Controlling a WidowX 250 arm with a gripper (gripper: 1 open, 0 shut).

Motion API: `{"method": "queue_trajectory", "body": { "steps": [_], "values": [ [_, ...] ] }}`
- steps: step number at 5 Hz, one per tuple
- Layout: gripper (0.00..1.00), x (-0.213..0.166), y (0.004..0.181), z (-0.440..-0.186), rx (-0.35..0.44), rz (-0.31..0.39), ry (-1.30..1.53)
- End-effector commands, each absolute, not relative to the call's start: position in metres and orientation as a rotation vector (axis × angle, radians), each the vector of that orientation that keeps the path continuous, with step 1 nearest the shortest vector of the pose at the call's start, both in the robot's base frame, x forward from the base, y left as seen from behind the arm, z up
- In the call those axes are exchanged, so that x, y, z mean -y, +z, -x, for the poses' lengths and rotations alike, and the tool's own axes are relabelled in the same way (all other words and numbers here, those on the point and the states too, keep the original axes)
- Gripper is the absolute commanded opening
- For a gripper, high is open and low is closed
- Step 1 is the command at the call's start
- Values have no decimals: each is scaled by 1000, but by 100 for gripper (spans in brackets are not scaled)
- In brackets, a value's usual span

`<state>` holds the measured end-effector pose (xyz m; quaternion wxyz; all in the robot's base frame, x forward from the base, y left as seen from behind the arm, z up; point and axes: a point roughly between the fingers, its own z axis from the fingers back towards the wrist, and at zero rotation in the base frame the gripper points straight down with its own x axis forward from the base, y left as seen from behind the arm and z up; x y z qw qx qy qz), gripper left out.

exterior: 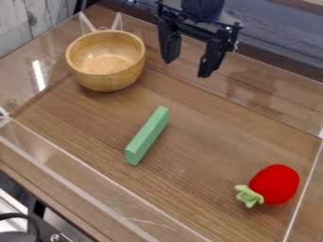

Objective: Put the green block in the brown bowl

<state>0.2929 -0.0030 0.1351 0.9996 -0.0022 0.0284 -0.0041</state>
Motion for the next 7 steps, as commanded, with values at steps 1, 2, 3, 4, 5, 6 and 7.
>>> {"method": "queue_trajectory", "body": {
  "steps": [1, 2, 3, 4, 5, 6, 7],
  "values": [
    [100, 0, 127, -286, -80, 2, -32],
    [100, -7, 114, -267, -112, 2, -138],
    [100, -18, 98, -251, -130, -4, -202],
    [100, -31, 83, -239, -137, -7, -241],
    [100, -42, 69, -231, -138, 2, -271],
    [100, -48, 56, -228, -134, 3, -265],
    [100, -46, 47, -228, -133, 11, -263]
  ]
}}
